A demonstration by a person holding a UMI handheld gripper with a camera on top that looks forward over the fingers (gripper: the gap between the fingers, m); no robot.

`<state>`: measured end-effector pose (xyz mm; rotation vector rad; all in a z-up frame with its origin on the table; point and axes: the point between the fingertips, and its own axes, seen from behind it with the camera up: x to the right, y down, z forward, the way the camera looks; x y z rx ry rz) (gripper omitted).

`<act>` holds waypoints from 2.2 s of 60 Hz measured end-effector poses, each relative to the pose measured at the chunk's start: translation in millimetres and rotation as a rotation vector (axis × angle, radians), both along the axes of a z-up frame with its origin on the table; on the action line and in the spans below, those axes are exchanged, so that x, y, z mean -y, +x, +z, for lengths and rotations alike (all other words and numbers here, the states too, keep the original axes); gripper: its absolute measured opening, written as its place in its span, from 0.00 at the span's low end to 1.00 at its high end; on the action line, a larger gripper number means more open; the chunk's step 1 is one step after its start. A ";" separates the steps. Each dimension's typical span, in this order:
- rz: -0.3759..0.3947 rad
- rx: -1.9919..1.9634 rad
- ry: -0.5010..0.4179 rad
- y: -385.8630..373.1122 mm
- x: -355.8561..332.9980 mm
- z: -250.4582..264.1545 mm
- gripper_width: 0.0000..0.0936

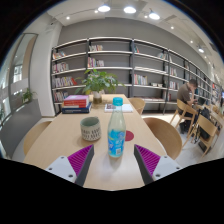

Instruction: Pour water

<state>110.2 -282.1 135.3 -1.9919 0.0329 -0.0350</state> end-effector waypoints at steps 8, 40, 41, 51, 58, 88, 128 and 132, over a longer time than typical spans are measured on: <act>0.004 -0.004 0.032 14.4 -59.0 -9.7 0.88; 0.050 0.013 0.215 11.1 -165.1 -20.5 0.42; 0.049 0.015 0.221 11.0 -165.0 -19.8 0.40; 0.021 0.032 0.236 11.1 -169.6 -20.5 0.34; 0.026 0.095 0.189 8.0 -171.5 -18.1 0.34; 0.325 1.327 -0.084 48.4 -244.6 24.3 0.34; 0.625 2.153 -0.050 -6.2 -280.5 21.9 0.34; 0.605 2.106 -0.062 -5.1 -279.5 21.9 0.35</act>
